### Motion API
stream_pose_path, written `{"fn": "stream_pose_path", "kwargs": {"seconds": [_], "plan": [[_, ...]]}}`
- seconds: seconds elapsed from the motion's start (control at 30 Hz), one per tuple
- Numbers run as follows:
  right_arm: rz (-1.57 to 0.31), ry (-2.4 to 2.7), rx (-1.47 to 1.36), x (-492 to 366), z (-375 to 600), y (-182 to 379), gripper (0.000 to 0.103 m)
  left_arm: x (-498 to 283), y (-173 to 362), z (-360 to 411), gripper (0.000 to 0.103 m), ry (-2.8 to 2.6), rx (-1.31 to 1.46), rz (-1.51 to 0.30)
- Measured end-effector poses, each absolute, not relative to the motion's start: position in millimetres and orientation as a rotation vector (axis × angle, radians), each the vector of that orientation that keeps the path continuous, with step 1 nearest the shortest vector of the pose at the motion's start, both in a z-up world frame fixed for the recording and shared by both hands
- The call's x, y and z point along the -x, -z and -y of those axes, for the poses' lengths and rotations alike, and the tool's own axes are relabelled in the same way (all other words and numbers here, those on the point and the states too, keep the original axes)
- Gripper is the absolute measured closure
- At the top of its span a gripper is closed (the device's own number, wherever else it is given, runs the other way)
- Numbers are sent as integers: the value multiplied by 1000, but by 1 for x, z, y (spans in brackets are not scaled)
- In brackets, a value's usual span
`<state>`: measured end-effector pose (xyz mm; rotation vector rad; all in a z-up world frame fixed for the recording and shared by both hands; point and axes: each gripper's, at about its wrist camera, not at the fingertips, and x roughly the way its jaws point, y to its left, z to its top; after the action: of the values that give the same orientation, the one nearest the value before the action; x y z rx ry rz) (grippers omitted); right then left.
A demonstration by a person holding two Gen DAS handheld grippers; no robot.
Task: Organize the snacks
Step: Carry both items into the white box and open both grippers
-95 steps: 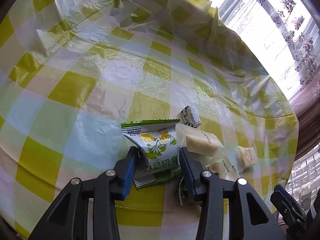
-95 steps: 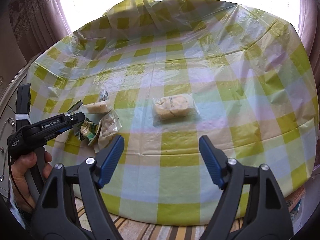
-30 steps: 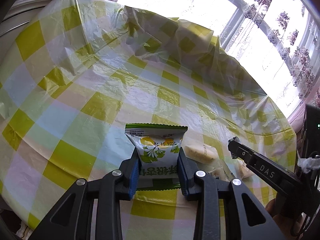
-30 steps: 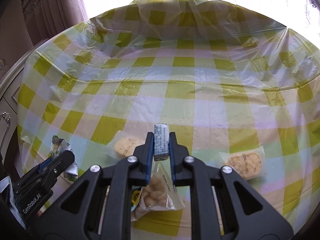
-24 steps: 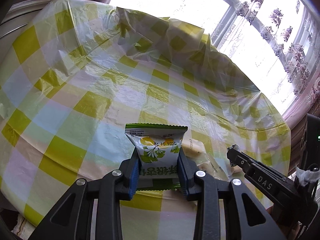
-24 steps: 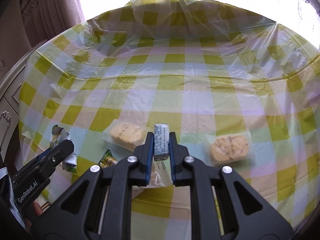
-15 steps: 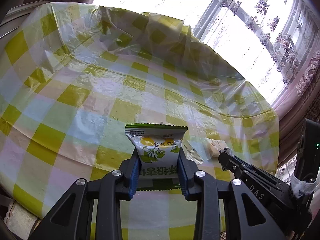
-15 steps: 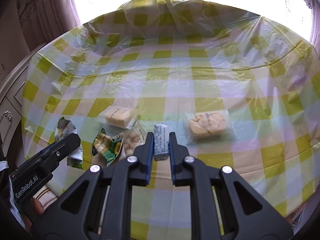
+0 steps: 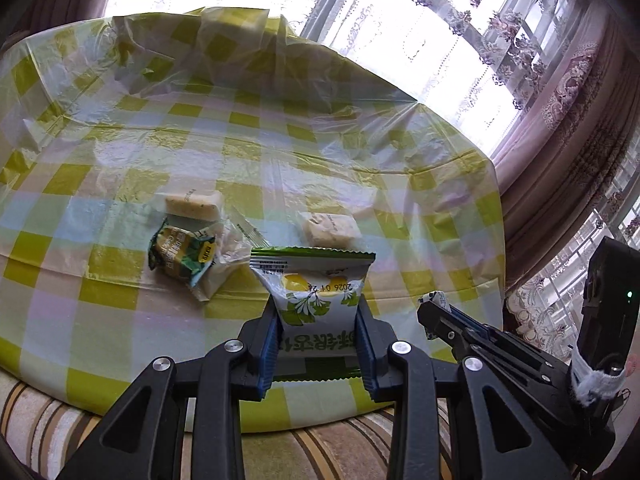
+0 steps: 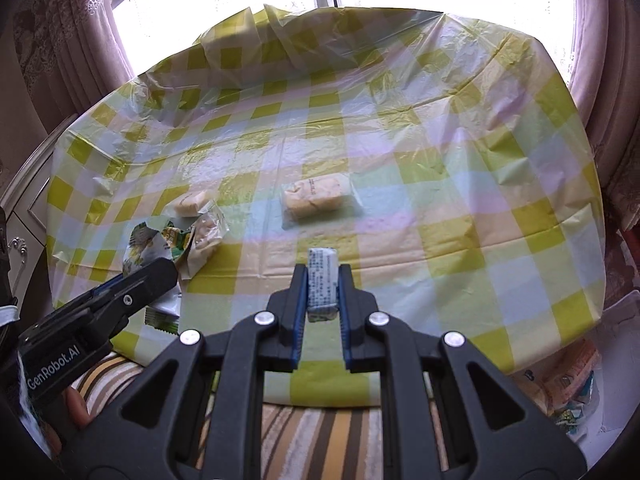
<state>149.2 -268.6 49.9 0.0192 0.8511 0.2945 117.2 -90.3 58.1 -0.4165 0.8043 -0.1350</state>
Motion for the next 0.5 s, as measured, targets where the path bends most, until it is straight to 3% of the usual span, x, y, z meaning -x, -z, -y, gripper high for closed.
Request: {"fn": "stream_pose_path", "kwargs": {"seconds": [0.5], "plan": [[-887, -137, -32, -100, 393, -47, 86, -105, -64, 213, 68, 421, 256, -917]]}}
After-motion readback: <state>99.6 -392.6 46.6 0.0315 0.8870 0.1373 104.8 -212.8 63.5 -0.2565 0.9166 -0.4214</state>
